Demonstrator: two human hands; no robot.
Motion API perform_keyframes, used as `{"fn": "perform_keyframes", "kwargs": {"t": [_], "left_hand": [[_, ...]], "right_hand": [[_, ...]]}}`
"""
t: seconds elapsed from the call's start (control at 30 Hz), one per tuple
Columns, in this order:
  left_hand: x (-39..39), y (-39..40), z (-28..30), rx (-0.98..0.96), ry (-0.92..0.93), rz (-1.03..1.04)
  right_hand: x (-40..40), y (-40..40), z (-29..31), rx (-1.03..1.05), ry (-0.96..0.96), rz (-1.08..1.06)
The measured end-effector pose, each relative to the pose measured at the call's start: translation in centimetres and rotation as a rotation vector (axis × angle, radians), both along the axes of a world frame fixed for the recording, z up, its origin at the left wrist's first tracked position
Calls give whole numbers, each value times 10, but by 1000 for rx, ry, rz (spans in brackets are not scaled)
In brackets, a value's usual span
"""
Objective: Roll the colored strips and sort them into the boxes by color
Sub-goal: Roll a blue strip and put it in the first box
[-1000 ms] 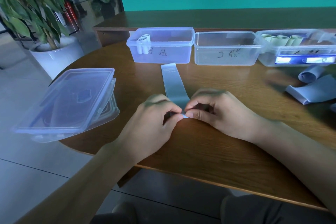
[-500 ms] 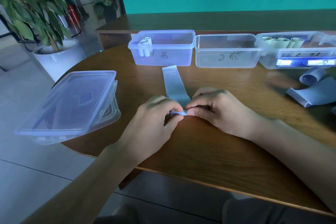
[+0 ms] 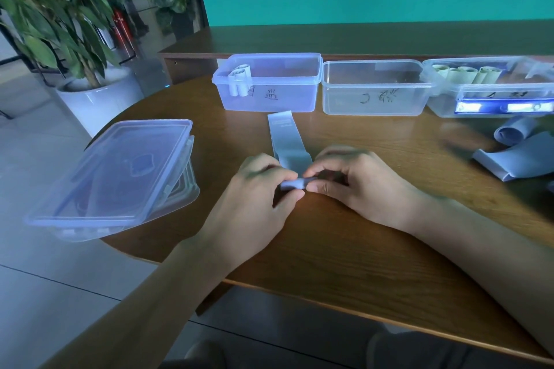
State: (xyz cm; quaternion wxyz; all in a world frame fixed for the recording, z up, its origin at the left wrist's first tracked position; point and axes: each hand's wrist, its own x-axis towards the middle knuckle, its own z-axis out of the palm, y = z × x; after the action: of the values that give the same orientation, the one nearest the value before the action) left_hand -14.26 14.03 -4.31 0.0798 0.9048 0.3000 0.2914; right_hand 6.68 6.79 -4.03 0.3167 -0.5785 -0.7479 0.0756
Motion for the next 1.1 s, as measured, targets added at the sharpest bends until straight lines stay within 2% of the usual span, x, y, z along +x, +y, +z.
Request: {"fn": "perform_keyframes", "kwargs": {"t": [0.17, 0.53, 0.83, 1.1], "left_hand": [[1, 1, 4, 25, -3, -14], [8, 6, 7, -69, 33, 26], [10, 9, 5, -8, -22, 69], [14, 16, 6, -37, 24, 38]], "right_hand": [[3, 5, -1, 23, -8, 5], [3, 6, 0, 17, 16, 25], [8, 16, -1, 7, 13, 16], [11, 24, -1, 59, -21, -11]]}}
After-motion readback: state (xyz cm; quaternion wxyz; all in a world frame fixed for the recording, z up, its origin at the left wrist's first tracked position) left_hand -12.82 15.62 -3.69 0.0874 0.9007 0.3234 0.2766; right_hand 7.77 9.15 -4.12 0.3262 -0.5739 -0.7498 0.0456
